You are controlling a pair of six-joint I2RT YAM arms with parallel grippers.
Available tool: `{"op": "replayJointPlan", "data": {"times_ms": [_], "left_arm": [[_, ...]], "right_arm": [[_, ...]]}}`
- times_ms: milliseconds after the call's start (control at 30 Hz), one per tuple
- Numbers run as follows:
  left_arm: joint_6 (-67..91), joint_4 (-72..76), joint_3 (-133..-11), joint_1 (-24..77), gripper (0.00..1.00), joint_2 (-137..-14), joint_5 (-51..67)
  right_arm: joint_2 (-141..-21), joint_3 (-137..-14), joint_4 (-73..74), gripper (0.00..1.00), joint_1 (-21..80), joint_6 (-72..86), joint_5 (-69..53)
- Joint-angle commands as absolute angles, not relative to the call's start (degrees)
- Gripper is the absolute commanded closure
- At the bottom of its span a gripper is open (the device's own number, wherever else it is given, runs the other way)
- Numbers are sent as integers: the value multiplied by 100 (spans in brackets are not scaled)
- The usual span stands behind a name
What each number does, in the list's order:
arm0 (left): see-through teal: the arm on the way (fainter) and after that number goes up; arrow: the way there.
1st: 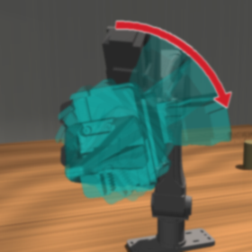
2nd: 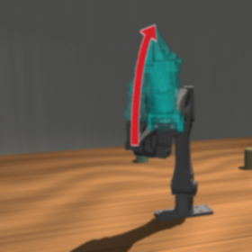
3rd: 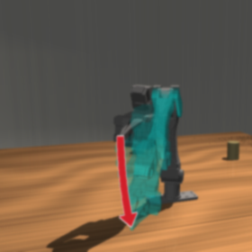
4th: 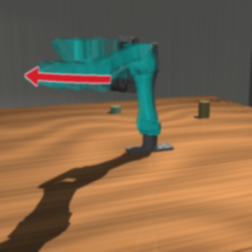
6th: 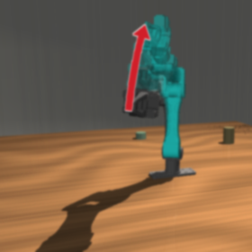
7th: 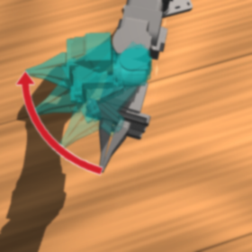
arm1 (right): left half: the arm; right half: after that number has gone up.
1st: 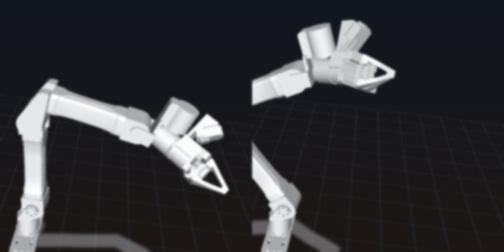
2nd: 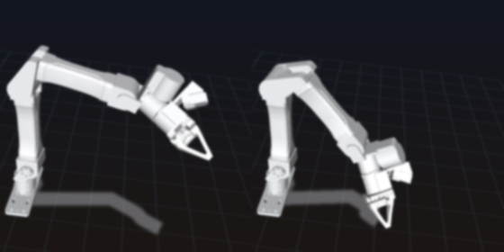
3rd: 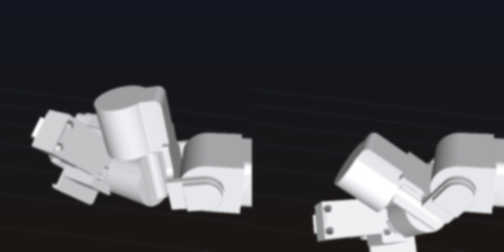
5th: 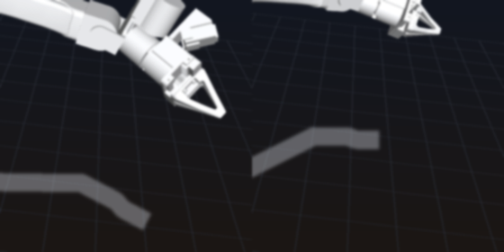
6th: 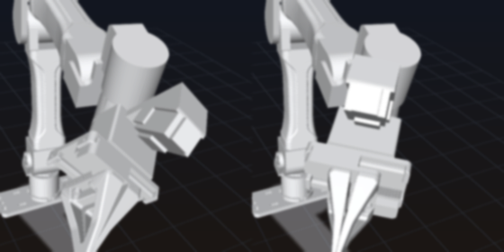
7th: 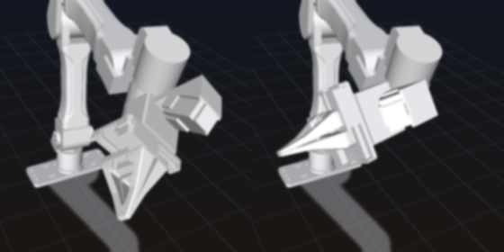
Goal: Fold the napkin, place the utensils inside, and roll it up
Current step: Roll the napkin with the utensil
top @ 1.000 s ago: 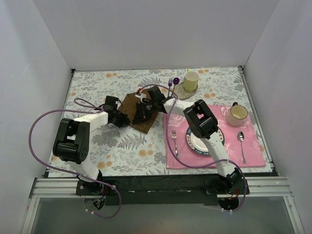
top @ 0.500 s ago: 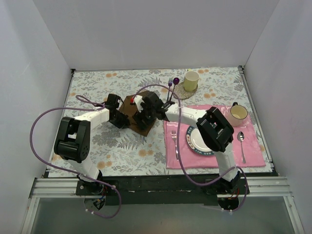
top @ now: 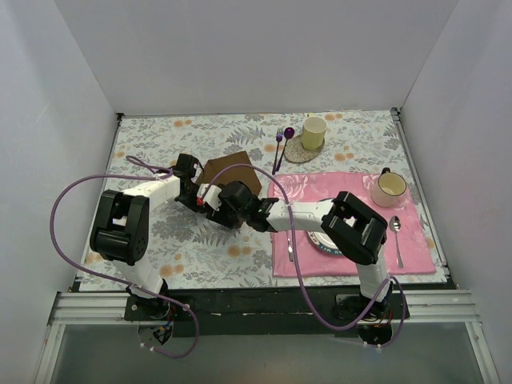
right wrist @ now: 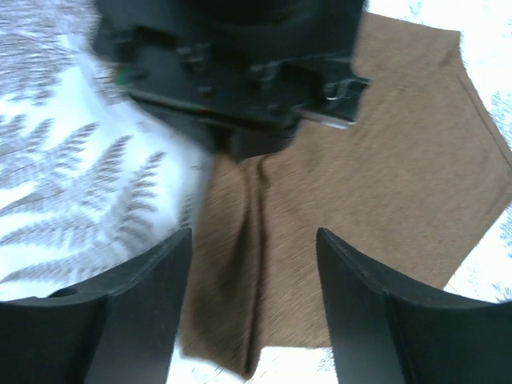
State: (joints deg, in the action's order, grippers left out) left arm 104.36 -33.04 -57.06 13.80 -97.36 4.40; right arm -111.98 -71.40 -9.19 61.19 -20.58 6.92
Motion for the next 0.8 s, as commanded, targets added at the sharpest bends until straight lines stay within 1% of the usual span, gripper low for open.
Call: {"op": "replayJointPlan", "data": {"times_ms": [0,67,167,400,600,767], "left_arm": [[10354,-3718,-5897,1406,100,-9773,598],[10362,-3761,-5932,1415,100,-9782,589],[10362,-3762,-5950,1415,100,-9826,624],[10362,-3762,-5968,1406,100,-9896,606],[10336,-3858,-6073,1406,100,-9870,668],[10336,-3876,-6029,1406,100,-9870,764]], "right_arm": [[-11408,-7234,-1564,32,6152,-2320,1248],[-11347,-7032,-1836,34,6187,-2338,1161],[-11408,-7075,-1810,35,6275,-2312,1186],[-11338,-6917,-1943,34,6381,-2074,1204],[-11584,-6908,-1881,36,6398,-2030,1230],[-11812,-6829,-1995,39,6398,-2030,1669]]}}
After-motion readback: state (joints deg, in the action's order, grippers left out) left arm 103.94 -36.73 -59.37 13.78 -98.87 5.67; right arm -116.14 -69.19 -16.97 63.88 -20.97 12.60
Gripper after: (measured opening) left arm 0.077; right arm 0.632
